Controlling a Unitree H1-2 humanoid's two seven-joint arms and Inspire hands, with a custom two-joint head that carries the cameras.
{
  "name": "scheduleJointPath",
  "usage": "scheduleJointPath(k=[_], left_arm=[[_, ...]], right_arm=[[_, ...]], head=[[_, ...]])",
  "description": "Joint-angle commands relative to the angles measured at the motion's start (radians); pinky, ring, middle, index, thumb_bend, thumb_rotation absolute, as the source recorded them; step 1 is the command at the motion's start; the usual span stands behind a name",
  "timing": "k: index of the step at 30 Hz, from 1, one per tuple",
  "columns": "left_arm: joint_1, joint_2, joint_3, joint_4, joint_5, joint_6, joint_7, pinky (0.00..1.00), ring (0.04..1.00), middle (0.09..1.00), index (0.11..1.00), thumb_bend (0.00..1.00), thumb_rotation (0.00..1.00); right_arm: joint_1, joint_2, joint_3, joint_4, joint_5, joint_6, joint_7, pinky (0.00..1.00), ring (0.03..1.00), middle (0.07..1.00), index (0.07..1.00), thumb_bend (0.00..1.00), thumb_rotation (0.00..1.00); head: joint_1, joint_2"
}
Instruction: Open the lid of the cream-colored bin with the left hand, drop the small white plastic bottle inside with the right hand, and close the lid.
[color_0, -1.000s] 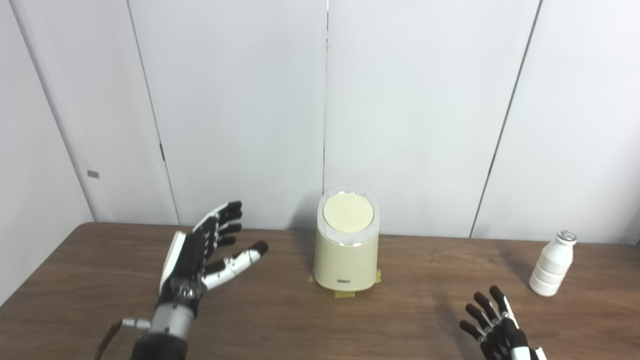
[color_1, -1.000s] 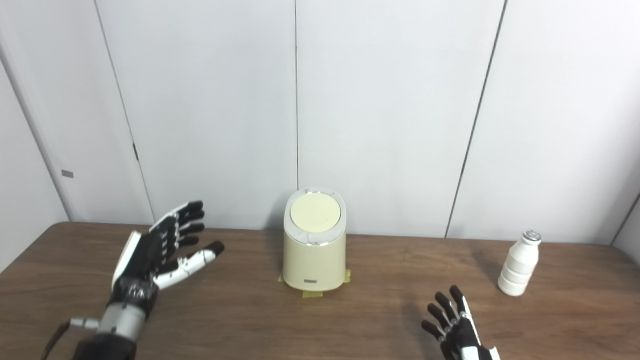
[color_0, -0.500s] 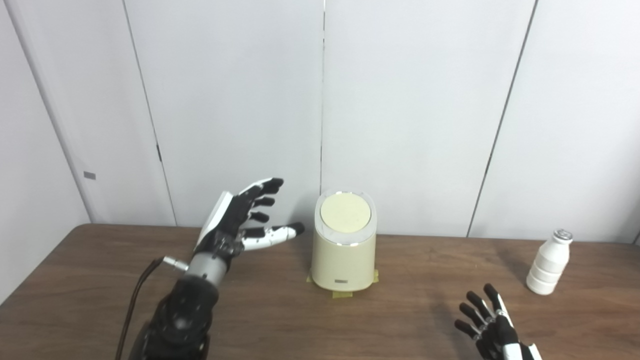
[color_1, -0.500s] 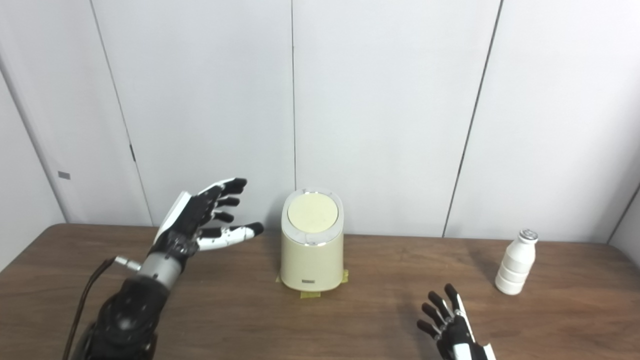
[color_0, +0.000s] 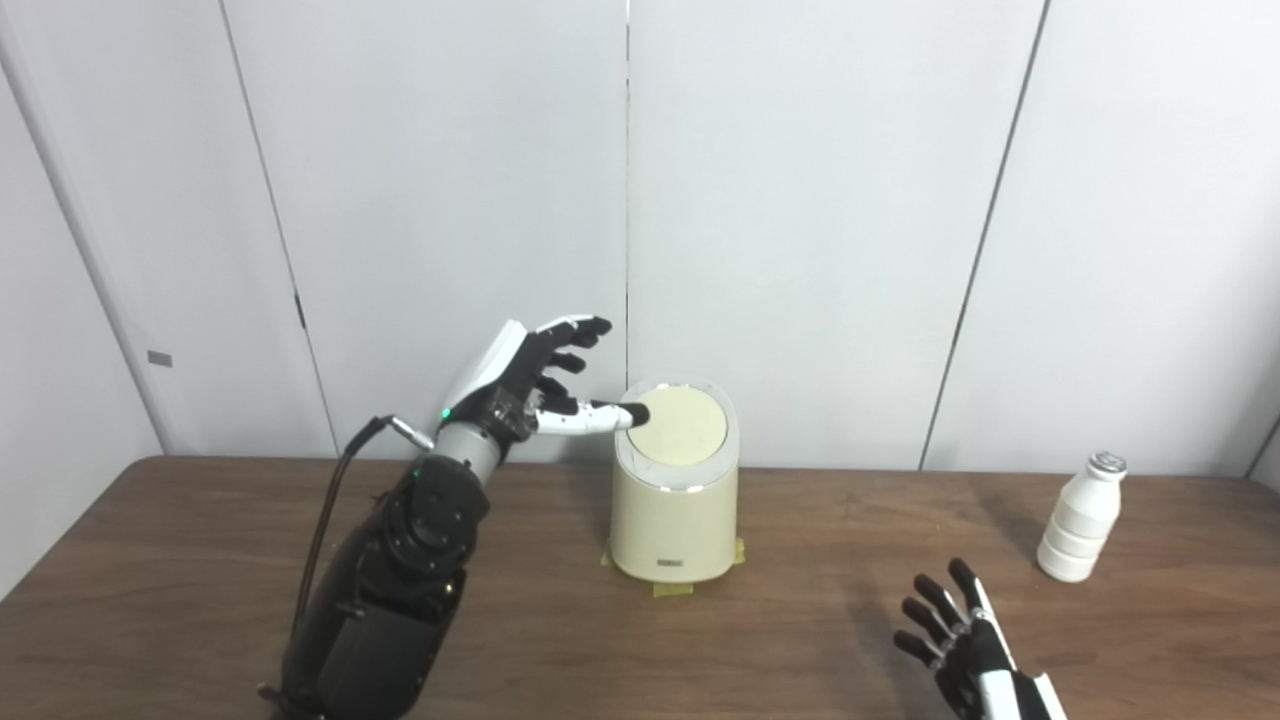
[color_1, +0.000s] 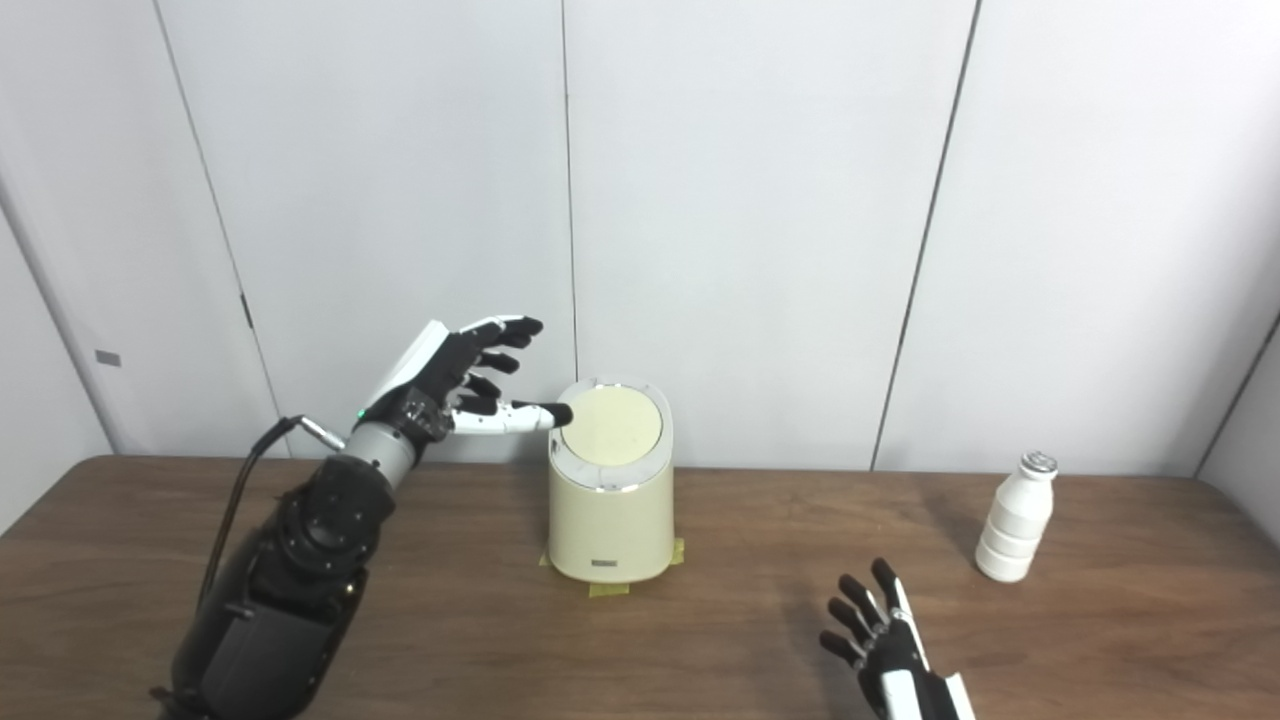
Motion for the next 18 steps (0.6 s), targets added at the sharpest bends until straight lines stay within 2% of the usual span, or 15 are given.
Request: scheduleJointPath(k=[1,6,11,14,18], left_arm=[[-0.115,0.028,-0.017,0.012,0.038,-0.022,0.002,0.68,0.806,0.850,0.869,0.83,0.30],[-0.183,0.056,-0.091,0.054,0.115,0.005,-0.039,0.67,0.822,0.852,0.861,0.84,0.36],[-0.228,0.063,-0.131,0.099,0.149,0.000,-0.066,0.68,0.841,0.878,0.870,0.85,0.33],[-0.256,0.060,-0.153,0.146,0.162,-0.024,-0.067,0.67,0.849,0.899,0.874,0.85,0.30],[-0.291,0.061,-0.186,0.217,0.178,-0.070,-0.064,0.71,0.882,0.917,0.874,0.85,0.30]], right_arm=[[0.056,0.070,0.041,0.150,-0.001,-0.010,-0.016,0.81,0.895,0.921,1.000,0.54,0.97],[0.040,0.088,0.047,0.173,-0.011,-0.019,-0.034,0.81,0.897,0.922,1.000,0.54,0.97],[0.031,0.107,0.060,0.184,-0.022,-0.026,-0.041,0.81,0.885,0.906,1.000,0.53,0.97],[0.028,0.122,0.064,0.183,-0.022,-0.022,-0.045,0.81,0.885,0.904,1.000,0.53,0.97],[0.026,0.132,0.073,0.181,-0.032,-0.014,-0.050,0.82,0.890,0.910,1.000,0.54,0.97]], head=[[-0.004,0.000],[-0.014,0.001],[-0.020,0.004],[-0.028,0.005],[-0.040,0.007]])
